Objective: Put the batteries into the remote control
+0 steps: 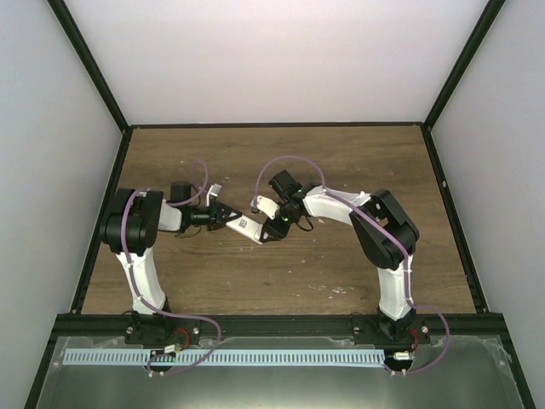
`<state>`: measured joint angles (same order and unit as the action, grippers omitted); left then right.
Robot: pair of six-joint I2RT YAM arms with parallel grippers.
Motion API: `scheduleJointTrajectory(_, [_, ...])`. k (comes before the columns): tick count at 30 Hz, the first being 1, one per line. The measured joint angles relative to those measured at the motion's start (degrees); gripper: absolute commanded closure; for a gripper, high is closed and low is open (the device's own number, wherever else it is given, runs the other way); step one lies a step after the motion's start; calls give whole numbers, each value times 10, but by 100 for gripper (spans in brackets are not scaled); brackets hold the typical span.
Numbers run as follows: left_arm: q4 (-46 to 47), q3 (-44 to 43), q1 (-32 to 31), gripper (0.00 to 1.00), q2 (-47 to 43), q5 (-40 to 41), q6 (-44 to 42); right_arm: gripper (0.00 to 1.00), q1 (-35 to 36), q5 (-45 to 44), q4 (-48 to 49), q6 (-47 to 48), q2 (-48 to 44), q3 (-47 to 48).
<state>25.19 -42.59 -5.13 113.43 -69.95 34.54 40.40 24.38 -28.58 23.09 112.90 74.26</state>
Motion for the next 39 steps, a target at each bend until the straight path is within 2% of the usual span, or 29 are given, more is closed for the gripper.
scheduleJointTrajectory(17, [9,3,3,100,3,0,4,55,6,-7,-8,0,9,10])
scheduleJointTrajectory(31, [11,3,3,100,3,-2,8,47,13,-18,-8,-8,12,12])
scheduleJointTrajectory(33, [11,3,3,100,3,-2,8,45,15,-20,-8,-9,15,12])
scheduleJointTrajectory(39, [11,3,3,100,4,-2,8,32,15,-23,-7,-12,17,15])
